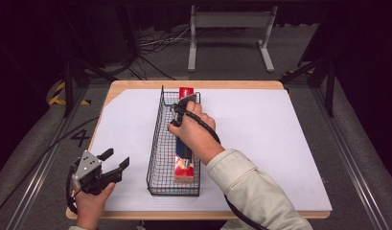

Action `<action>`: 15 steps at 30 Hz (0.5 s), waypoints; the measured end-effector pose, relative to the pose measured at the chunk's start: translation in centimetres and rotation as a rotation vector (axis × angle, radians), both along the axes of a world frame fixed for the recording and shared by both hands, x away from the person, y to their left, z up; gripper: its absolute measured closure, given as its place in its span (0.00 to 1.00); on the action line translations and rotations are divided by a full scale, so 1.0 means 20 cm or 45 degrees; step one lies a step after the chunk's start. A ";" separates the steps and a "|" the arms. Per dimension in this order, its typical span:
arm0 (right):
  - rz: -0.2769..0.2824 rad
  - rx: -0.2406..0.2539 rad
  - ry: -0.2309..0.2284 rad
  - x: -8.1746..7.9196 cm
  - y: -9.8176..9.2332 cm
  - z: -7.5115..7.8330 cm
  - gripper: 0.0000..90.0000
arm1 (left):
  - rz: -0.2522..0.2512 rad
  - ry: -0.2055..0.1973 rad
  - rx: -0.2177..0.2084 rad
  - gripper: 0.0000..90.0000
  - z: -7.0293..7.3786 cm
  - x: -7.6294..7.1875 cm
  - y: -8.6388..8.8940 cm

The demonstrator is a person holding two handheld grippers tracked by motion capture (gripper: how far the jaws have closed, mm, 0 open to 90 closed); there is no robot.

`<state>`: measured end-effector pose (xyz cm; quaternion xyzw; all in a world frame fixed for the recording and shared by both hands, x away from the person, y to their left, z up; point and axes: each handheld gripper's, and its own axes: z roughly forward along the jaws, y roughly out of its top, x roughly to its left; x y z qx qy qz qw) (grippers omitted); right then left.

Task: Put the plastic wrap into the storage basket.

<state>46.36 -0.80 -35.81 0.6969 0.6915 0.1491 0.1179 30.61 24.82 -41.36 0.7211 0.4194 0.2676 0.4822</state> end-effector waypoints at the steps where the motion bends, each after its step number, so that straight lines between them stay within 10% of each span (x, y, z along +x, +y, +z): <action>1: -0.002 0.006 0.008 0.00 0.00 -0.01 0.45 | -0.001 0.000 0.000 0.37 0.00 0.00 0.00; 15: -0.027 -0.028 0.067 0.01 0.02 -0.09 0.44 | 0.000 0.001 0.001 0.37 0.00 0.00 0.00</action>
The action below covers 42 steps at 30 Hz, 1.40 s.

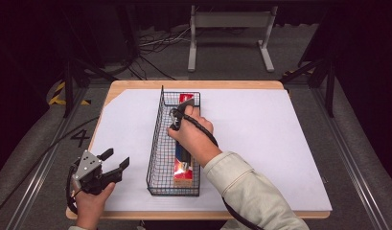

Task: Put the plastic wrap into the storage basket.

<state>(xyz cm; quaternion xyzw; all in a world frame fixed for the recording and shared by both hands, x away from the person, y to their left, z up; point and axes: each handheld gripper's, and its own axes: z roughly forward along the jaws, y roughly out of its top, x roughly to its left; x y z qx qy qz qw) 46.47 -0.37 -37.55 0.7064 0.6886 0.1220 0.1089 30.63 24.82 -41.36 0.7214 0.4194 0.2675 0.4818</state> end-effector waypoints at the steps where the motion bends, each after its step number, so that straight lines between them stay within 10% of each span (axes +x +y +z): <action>1: 0.002 -0.003 0.001 0.00 0.00 0.00 0.44 | 0.000 0.000 0.000 0.37 0.00 0.00 0.00; 42: 0.018 -0.068 0.017 0.00 0.02 -0.07 0.42 | -0.007 0.009 -0.005 0.36 0.00 0.00 0.00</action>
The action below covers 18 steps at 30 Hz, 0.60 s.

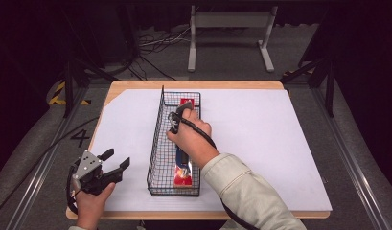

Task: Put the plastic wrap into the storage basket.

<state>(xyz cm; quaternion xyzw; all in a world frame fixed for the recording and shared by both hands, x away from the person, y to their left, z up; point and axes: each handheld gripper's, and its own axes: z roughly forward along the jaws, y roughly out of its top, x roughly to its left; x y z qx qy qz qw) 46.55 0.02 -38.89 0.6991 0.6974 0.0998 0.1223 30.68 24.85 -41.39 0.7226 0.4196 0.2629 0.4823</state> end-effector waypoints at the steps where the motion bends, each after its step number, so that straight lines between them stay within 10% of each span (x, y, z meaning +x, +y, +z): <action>1: 0.001 0.002 0.001 0.00 0.00 0.00 0.42 | 0.000 0.003 -0.005 0.36 0.00 0.00 0.00; 18: 0.168 0.150 -0.206 -0.06 -0.10 0.20 0.29 | 0.004 0.004 -0.006 0.36 0.00 0.00 0.00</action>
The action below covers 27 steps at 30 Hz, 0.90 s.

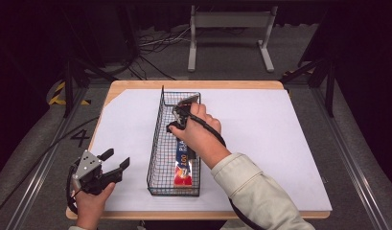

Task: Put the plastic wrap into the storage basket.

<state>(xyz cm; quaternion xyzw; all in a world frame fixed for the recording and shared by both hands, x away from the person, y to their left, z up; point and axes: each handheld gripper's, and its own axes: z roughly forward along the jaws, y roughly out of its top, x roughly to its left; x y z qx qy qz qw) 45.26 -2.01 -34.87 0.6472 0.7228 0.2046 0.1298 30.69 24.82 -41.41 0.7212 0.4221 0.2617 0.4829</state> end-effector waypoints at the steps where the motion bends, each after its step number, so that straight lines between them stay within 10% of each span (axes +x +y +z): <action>1: 0.000 0.000 0.000 0.00 0.00 0.00 0.29 | 0.000 0.000 0.000 0.36 0.00 0.00 0.00; 27: 0.074 0.066 -0.125 -0.09 -0.59 0.15 0.27 | 0.009 0.006 0.006 0.36 0.00 0.01 0.00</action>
